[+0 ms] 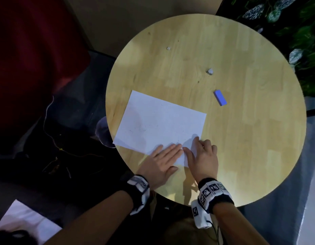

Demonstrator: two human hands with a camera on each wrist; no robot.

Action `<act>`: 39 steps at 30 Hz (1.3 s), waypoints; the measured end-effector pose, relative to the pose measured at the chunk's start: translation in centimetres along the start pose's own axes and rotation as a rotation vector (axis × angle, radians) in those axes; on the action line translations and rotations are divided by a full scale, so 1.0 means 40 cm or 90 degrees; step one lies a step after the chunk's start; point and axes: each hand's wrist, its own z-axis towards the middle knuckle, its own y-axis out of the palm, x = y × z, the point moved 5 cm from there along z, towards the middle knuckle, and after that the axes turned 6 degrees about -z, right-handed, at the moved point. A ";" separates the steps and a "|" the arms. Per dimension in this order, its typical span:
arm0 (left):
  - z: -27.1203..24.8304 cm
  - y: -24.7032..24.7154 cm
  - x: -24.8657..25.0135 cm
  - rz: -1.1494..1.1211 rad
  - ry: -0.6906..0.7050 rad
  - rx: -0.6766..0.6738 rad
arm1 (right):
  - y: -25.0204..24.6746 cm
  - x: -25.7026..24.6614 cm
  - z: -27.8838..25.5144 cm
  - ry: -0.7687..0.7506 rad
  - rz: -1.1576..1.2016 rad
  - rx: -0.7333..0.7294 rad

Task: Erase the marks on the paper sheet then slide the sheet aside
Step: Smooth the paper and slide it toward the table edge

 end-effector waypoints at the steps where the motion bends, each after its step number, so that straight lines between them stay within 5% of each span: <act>1: -0.019 -0.016 -0.042 0.019 -0.021 0.005 | -0.001 0.000 -0.001 -0.006 -0.005 0.003; 6: -0.060 -0.109 -0.204 0.073 -0.203 0.093 | 0.007 -0.003 -0.004 -0.003 -0.009 0.003; 11: 0.051 0.008 0.015 0.027 -0.042 0.033 | 0.002 -0.007 -0.011 0.004 0.005 0.013; 18: 0.010 -0.115 -0.188 0.094 -0.213 0.126 | -0.009 0.004 -0.019 -0.014 0.000 -0.003; 24: 0.158 -0.008 0.022 0.079 -0.070 -0.070 | -0.003 -0.016 -0.019 0.036 0.027 -0.026; 29: 0.115 -0.097 -0.180 0.076 -0.236 0.044 | -0.006 -0.006 -0.010 0.068 0.002 -0.072; 35: 0.192 -0.023 0.016 0.087 -0.053 -0.076 | -0.005 -0.006 0.001 0.094 0.019 -0.079; 39: 0.165 -0.064 -0.125 0.088 -0.201 -0.022 | -0.006 -0.002 0.014 0.085 -0.018 -0.102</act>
